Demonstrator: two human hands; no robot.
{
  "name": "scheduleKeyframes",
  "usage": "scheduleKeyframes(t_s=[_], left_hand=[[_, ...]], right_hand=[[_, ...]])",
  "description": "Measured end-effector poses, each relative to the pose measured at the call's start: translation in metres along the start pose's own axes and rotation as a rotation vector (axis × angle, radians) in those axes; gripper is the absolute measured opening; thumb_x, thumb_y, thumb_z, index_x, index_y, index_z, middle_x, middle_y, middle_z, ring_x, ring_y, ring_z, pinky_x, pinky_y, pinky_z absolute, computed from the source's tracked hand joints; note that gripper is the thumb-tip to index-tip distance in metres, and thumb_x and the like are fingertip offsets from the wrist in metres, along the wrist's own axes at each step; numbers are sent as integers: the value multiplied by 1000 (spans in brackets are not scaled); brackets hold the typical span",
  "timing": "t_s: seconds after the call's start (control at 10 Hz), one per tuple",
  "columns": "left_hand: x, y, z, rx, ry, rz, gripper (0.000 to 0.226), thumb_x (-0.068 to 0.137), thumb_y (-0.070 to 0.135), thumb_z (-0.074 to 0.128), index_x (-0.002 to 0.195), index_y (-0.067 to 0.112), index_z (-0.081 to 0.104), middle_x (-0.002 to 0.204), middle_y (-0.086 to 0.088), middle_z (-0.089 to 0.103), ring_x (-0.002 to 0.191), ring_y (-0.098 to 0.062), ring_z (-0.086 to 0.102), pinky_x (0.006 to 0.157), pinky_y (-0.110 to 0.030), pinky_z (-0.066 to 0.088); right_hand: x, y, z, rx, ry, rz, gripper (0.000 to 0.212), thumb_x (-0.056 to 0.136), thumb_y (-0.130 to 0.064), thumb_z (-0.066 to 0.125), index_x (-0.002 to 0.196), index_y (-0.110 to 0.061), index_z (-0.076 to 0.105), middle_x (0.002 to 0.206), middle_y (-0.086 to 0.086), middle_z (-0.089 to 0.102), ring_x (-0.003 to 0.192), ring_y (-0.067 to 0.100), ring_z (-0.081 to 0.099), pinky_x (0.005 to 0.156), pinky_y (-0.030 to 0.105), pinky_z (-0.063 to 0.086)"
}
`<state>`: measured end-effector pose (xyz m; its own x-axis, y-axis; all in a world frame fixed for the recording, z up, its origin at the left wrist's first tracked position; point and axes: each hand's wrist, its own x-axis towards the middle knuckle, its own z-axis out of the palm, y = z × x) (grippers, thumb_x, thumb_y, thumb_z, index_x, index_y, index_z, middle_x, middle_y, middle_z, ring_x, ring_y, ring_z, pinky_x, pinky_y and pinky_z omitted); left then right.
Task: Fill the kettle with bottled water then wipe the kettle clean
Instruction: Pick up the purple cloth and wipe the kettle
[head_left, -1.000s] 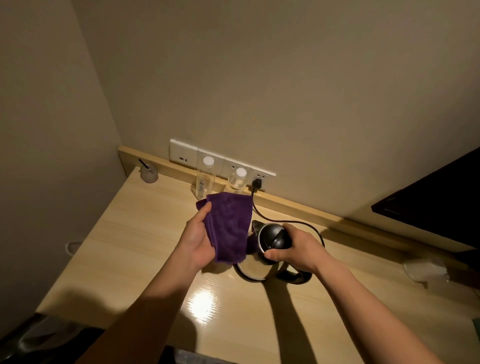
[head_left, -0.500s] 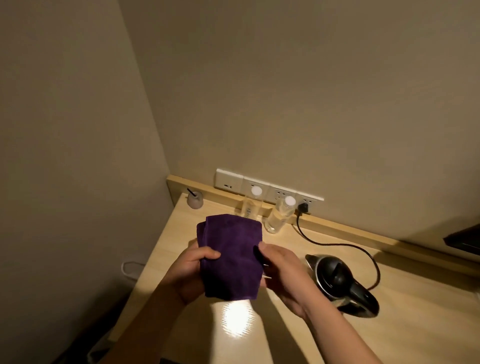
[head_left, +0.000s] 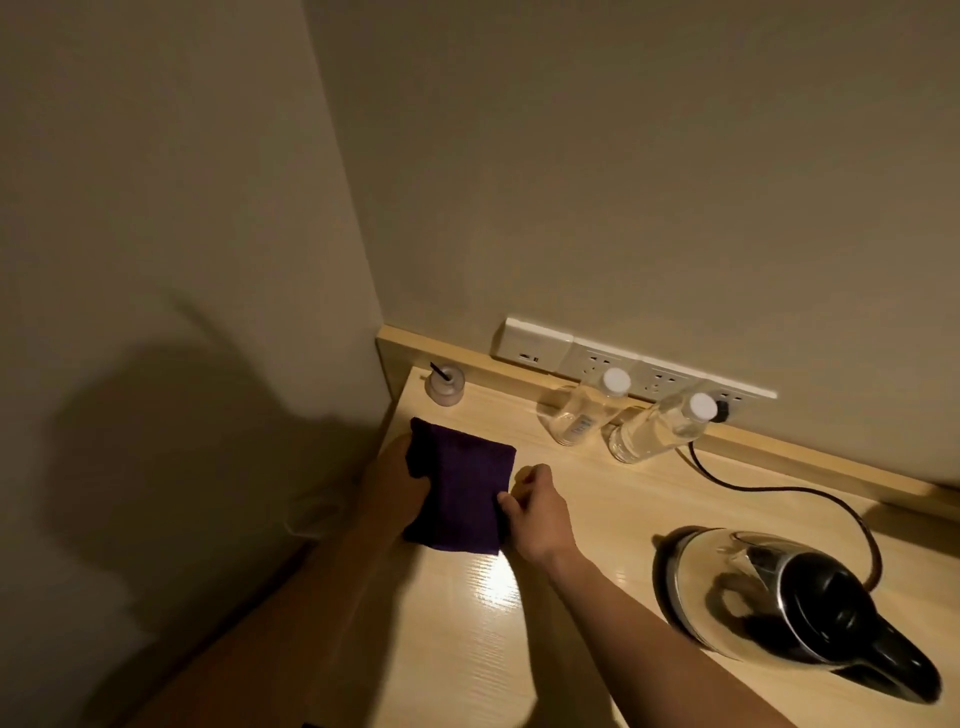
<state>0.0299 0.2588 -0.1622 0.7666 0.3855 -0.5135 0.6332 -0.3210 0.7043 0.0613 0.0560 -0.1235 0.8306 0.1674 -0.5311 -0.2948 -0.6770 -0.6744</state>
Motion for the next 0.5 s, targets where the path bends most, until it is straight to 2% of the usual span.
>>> scheduleKeyframes(t_s=[0.1, 0.2, 0.3, 0.4, 0.5], left_hand=[[-11, -11, 8, 309, 163, 43, 77, 92, 20, 68, 159, 12, 29, 154, -20, 45, 137, -40, 48, 109, -51, 45], [-23, -13, 20, 590, 189, 334, 78, 95, 34, 62, 161, 11, 27, 163, -19, 35, 147, -38, 39, 115, -53, 41], [-22, -23, 31, 775, 41, 470, 79, 101, 43, 47, 165, 14, 10, 173, -12, 13, 159, -32, 13, 126, -54, 20], [-17, -29, 32, 845, -9, 463, 77, 103, 50, 35, 164, 15, 6, 173, -11, 9, 160, -30, 9, 127, -56, 11], [-23, -20, 27, 899, 19, 437, 78, 98, 57, 11, 164, 18, 0, 174, -9, 3, 160, -29, 3, 126, -56, 5]], right_hand=[[-5, 12, 4, -374, 110, -174, 35, 99, -33, 62, 128, -21, 46, 118, -3, 52, 104, 19, 57, 84, 34, 51], [-5, 23, 10, -667, 33, -430, 65, 98, -42, 58, 155, -21, 35, 154, 4, 43, 138, 26, 45, 109, 38, 45], [0, 29, 19, -839, -124, -428, 76, 105, -53, 36, 166, -23, 4, 175, 1, -2, 161, 24, -5, 129, 44, 15], [3, 29, 20, -872, -161, -382, 75, 106, -59, 25, 165, -26, -8, 173, -1, -15, 159, 24, -18, 130, 45, 1], [-5, 22, 7, -836, -133, -404, 75, 105, -61, 26, 165, -29, -7, 173, -2, -16, 159, 24, -18, 128, 45, -1]])
